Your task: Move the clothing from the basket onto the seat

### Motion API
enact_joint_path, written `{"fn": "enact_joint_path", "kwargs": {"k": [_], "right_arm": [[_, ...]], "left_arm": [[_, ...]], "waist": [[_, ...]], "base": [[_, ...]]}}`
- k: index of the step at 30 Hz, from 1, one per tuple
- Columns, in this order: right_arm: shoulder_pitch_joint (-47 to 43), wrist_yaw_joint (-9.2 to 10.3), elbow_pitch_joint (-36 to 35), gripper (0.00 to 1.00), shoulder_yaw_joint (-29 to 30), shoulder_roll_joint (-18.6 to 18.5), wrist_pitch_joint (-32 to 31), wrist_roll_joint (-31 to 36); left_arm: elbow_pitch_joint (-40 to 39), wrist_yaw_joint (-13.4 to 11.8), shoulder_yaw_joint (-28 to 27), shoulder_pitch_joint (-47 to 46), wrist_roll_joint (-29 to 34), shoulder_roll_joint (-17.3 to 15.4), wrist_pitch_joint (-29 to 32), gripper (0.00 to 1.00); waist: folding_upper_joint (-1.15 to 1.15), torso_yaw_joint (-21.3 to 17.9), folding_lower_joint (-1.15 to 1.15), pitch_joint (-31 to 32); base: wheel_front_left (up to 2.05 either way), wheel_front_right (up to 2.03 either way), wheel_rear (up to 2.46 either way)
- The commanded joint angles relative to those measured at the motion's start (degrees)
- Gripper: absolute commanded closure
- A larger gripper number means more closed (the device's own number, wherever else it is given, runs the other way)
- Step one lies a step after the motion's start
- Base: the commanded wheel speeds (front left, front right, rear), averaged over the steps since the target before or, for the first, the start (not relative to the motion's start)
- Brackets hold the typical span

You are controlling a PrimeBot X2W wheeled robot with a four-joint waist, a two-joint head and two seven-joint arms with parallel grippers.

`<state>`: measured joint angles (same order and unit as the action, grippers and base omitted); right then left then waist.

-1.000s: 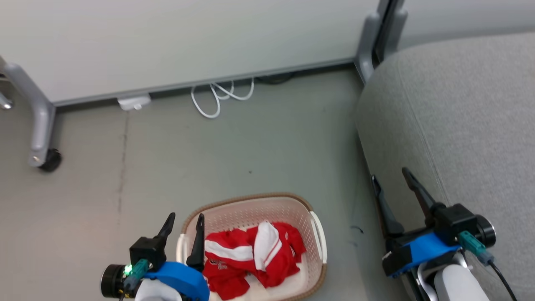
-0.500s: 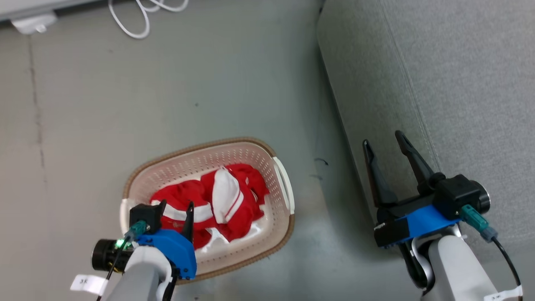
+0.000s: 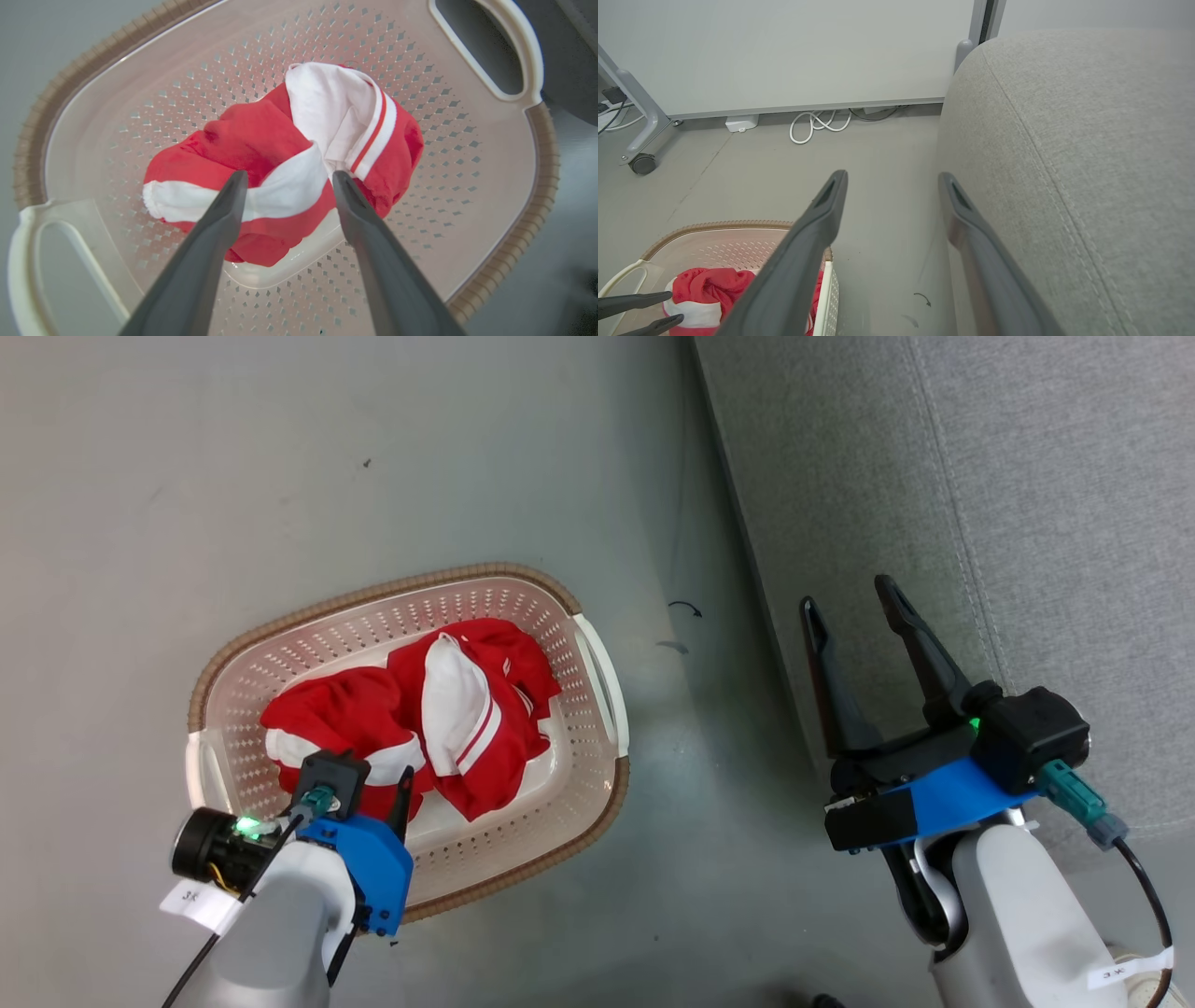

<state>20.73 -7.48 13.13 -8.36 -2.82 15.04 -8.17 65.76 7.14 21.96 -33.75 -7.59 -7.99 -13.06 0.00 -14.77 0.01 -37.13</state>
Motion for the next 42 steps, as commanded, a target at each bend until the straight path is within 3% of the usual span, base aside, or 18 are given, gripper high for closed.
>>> {"fn": "enact_joint_path", "kwargs": {"k": [1,11,20,21,22,23,42], "right_arm": [[1.02,-0.03,-0.4,0.0,-0.2,-0.12,0.19,-0.15],[1.6,-0.03,-0.77,0.0,-1.72,-0.13,0.2,-0.91],[1.93,-0.03,-0.62,0.0,-2.8,-0.13,0.2,-1.35],[1.91,-0.03,-0.57,0.0,-2.8,-0.13,0.2,-1.29],[1.88,-0.03,-0.54,0.0,-2.77,-0.13,0.21,-1.28],[1.85,-0.03,-0.5,0.0,-2.73,-0.13,0.21,-1.29],[2.05,-0.03,-0.07,0.0,-2.22,-0.13,0.2,-1.22]], "left_arm": [[0.55,0.45,0.78,-1.94,0.69,-0.45,-0.52,0.0],[4.59,0.29,5.31,-6.67,3.03,-1.27,0.47,0.0],[6.63,0.3,5.94,-7.91,2.13,-1.88,3.26,0.0],[6.81,0.28,5.92,-7.91,2.0,-1.82,3.84,0.2],[6.94,0.29,5.99,-7.98,1.84,-1.71,4.32,0.67],[7.03,0.29,6.01,-8.09,1.61,-1.63,4.7,1.0],[7.69,0.32,7.13,-7.89,-2.7,-0.08,2.72,1.0]], "waist": [[0.0,-0.06,-0.01,-0.95],[0.0,-0.45,-0.01,-3.7],[0.0,-1.19,-0.01,-4.46],[0.0,-1.28,-0.01,-4.46],[0.0,-1.38,-0.01,-4.46],[0.0,-1.47,-0.01,-4.46],[0.0,-0.46,-0.01,-3.04]], "base": [[0.0,0.0,0.0],[0.0,0.0,0.0],[0.0,0.0,0.0],[0.0,0.0,0.0],[0.0,0.0,0.0],[0.0,0.0,0.0],[0.0,0.0,0.0]]}}
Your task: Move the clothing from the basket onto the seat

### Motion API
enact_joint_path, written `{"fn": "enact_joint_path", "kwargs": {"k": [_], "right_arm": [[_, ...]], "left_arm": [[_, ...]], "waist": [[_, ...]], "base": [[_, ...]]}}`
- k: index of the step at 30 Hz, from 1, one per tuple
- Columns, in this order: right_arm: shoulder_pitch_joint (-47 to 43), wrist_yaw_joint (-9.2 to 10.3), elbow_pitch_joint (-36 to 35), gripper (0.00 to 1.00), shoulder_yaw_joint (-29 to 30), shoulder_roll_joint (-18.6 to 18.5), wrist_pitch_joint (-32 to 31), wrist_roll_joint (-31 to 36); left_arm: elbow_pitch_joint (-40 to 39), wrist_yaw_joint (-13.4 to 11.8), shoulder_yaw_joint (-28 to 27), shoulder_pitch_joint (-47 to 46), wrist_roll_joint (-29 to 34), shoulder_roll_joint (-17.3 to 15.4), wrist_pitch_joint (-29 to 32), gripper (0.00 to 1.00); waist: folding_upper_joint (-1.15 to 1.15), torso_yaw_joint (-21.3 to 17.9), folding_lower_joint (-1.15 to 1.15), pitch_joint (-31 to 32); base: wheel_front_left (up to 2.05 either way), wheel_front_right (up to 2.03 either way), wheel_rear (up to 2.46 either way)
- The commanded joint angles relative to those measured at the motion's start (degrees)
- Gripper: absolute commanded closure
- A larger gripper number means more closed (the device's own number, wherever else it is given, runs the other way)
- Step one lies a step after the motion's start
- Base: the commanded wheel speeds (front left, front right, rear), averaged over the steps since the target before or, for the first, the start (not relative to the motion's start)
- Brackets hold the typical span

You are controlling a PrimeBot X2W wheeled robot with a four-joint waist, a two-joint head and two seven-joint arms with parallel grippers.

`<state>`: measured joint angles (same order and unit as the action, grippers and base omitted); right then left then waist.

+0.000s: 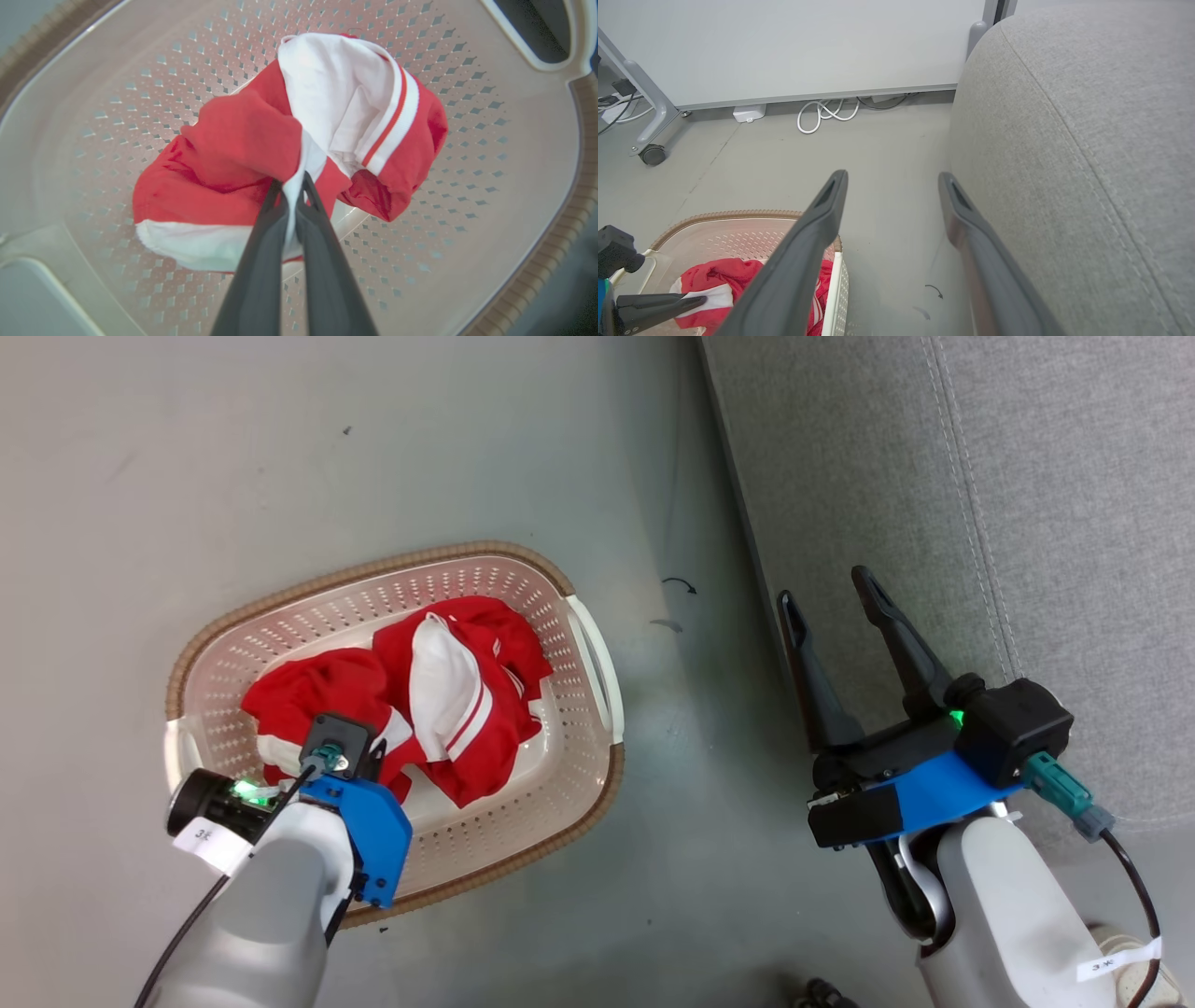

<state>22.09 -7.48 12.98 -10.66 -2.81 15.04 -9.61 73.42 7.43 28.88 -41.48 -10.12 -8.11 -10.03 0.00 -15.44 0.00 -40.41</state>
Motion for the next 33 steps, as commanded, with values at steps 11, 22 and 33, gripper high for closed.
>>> {"fn": "enact_joint_path", "kwargs": {"k": [11,22,33], "right_arm": [[-0.71,-0.03,1.96,0.0,0.79,-0.15,0.2,1.79],[-4.85,-0.03,5.2,0.0,2.93,-0.16,0.2,3.68],[-9.5,-0.03,7.2,0.0,4.64,-0.17,-0.15,5.07]], "left_arm": [[-2.63,0.03,3.39,1.96,-6.2,2.97,-2.45,1.0],[-9.4,0.03,10.28,5.82,-14.93,3.84,-4.37,1.0],[-19.54,0.03,15.85,4.74,-21.95,3.13,-4.78,1.0]], "waist": [[0.0,4.87,0.0,7.75],[0.0,10.74,0.0,20.45],[0.0,14.12,0.0,29.38]], "base": [[0.0,0.0,0.0],[0.0,0.0,0.0],[0.0,0.0,0.0]]}}
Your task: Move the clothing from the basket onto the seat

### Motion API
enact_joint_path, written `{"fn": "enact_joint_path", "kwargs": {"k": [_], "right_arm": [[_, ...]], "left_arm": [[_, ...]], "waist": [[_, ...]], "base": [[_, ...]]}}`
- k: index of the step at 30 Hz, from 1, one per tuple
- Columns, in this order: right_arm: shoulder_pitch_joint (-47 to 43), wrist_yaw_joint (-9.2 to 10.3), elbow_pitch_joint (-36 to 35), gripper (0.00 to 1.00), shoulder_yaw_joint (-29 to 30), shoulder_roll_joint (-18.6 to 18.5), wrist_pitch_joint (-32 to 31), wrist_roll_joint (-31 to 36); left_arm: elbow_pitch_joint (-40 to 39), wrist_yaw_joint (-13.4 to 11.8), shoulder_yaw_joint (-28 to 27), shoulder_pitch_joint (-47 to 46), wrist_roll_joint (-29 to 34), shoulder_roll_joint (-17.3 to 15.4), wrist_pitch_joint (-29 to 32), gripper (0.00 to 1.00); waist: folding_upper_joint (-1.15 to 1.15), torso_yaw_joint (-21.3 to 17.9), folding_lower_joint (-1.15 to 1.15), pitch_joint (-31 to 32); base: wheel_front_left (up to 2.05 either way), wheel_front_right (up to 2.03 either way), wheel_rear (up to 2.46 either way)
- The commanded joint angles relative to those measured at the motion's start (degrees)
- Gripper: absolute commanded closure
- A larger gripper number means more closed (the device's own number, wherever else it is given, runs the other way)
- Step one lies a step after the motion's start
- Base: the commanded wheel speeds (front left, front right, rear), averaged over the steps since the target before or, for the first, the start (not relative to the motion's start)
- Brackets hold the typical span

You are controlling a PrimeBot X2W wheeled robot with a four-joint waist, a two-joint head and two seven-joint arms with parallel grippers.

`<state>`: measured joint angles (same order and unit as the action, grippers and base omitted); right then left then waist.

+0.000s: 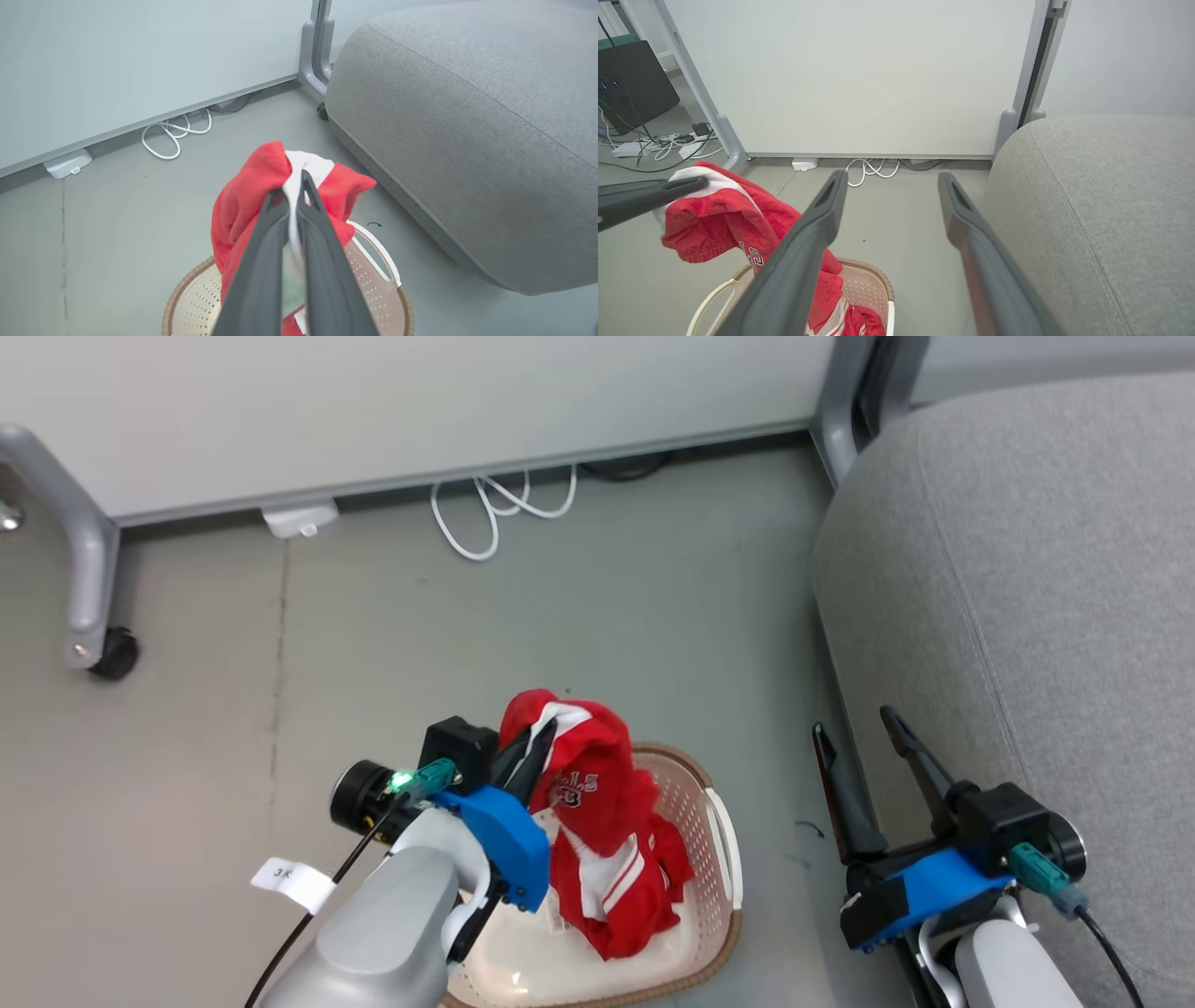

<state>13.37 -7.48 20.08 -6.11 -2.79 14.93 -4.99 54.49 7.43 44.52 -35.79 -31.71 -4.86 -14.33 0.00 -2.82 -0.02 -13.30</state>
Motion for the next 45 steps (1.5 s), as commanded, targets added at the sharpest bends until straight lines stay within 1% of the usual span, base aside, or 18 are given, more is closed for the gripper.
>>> {"fn": "enact_joint_path", "kwargs": {"k": [1,10,20,30,37,45], "right_arm": [[-1.24,-0.03,0.13,0.0,0.13,-0.19,-0.13,0.56],[-4.53,-0.03,0.05,0.0,-0.62,-0.18,-1.69,0.32],[-7.33,-0.03,-0.96,0.0,-1.46,-0.18,-3.32,0.4],[-8.86,-0.03,-2.92,0.0,-1.64,-0.18,-4.76,0.76],[-9.0,-0.03,-3.9,0.0,-1.29,-0.18,-5.16,0.93],[-4.68,-0.03,-4.55,0.0,-3.34,-0.18,-6.71,-0.42]], "left_arm": [[-1.46,0.03,0.59,-1.17,-0.59,-0.21,-0.39,1.0],[-8.07,0.03,3.92,-4.07,-2.34,-0.28,1.0,1.0],[-12.53,0.03,7.31,-9.56,-4.0,1.18,2.6,1.0],[-14.31,-0.47,8.93,-13.87,-7.05,1.91,4.01,1.0],[-15.29,-0.89,10.71,-14.27,-8.73,1.94,4.0,1.0],[-15.53,-1.54,12.73,-14.99,-10.24,1.97,3.66,1.0]], "waist": [[0.0,1.7,0.02,2.85],[0.0,2.71,0.02,8.21],[0.0,2.61,0.02,11.77],[0.0,2.11,0.02,12.47],[0.0,2.0,0.02,12.43],[0.0,2.22,0.02,11.77]], "base": [[0.0,0.0,0.0],[0.0,0.0,0.0],[0.0,0.0,0.0],[0.0,0.0,0.0],[0.0,0.0,0.0],[0.0,0.0,0.0]]}}
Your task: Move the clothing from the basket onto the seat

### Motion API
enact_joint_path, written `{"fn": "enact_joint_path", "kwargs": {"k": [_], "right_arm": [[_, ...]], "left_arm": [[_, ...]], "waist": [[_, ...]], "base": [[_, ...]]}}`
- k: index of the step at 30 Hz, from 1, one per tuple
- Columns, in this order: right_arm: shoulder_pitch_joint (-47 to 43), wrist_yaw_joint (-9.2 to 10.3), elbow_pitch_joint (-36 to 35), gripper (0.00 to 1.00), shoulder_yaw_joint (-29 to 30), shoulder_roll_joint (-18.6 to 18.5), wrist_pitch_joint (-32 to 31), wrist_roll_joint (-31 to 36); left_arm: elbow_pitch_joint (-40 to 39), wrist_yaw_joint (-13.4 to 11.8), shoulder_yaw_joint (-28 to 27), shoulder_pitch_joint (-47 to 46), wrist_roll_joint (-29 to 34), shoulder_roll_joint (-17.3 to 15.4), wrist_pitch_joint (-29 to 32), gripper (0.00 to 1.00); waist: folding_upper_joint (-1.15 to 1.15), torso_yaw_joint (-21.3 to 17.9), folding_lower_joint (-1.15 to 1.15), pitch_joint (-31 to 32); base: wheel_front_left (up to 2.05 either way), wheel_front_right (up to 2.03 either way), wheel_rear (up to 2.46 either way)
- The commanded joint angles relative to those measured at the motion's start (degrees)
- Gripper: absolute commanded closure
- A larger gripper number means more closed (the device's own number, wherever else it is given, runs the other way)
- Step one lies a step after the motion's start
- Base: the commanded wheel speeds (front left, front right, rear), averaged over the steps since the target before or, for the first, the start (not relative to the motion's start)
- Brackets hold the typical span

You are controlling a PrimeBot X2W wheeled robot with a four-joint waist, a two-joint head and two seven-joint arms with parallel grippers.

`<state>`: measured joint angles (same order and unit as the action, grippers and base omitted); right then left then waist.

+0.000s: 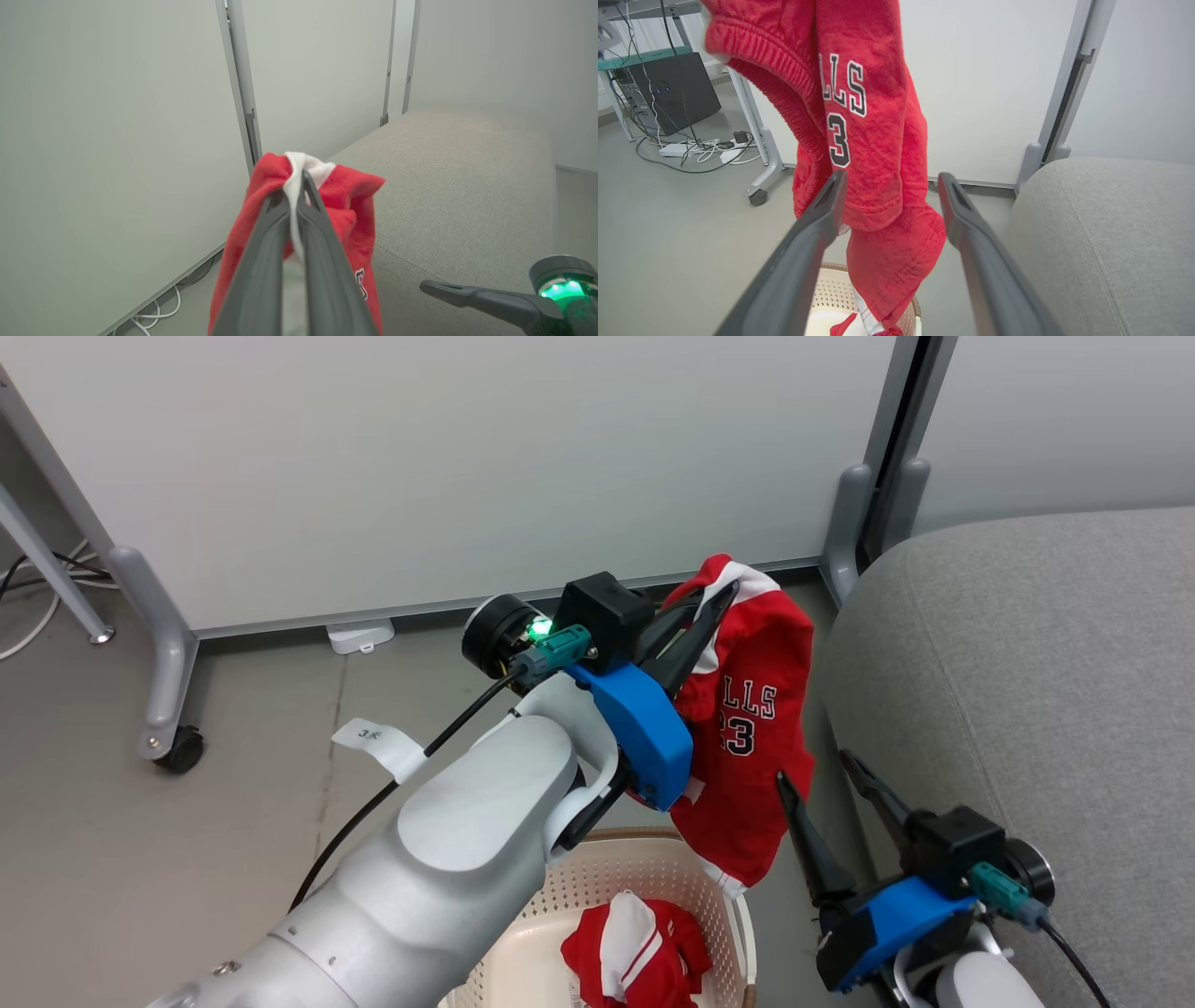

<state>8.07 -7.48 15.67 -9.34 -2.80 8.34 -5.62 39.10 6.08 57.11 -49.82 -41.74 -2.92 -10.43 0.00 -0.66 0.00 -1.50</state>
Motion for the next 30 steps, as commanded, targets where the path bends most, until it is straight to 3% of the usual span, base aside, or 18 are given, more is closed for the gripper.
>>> {"fn": "enact_joint_path", "kwargs": {"k": [1,13,24,25,26,30], "right_arm": [[1.4,-0.03,0.03,0.0,-0.41,-0.16,-0.45,0.44],[11.34,-0.03,7.08,0.0,-1.27,-0.17,-4.82,1.44],[18.61,-0.03,17.62,0.0,-6.59,-0.16,-5.61,-3.03],[18.92,-0.03,18.46,0.8,-6.82,-0.18,-5.37,-3.65],[19.39,-0.03,19.21,1.0,-6.87,-0.2,-4.86,-3.84],[20.05,-0.03,21.49,1.0,-6.92,-0.17,-3.08,-4.82]], "left_arm": [[-0.11,-0.26,0.42,-1.03,-0.35,0.02,-0.21,1.0],[-0.35,-0.67,3.42,-2.22,-2.73,0.02,-0.77,1.0],[-0.66,-0.89,5.92,-3.21,-4.72,0.02,-1.17,1.0],[-0.69,-0.91,6.13,-3.27,-4.9,0.01,-1.21,1.0],[-0.69,-0.96,6.32,-3.3,-5.14,0.03,-1.3,1.0],[-0.22,-1.03,6.97,-3.44,-5.68,0.02,-1.53,1.0]], "waist": [[0.0,0.14,0.0,-0.14],[0.0,1.13,0.0,-0.94],[0.0,1.69,0.0,-1.28],[0.0,1.72,0.0,-1.21],[0.0,1.73,0.0,-1.12],[0.0,1.69,0.0,-0.77]], "base": [[0.0,0.0,0.0],[0.0,0.0,0.0],[0.0,0.0,0.0],[0.0,0.0,0.0],[0.0,0.0,0.0],[0.0,0.0,0.0]]}}
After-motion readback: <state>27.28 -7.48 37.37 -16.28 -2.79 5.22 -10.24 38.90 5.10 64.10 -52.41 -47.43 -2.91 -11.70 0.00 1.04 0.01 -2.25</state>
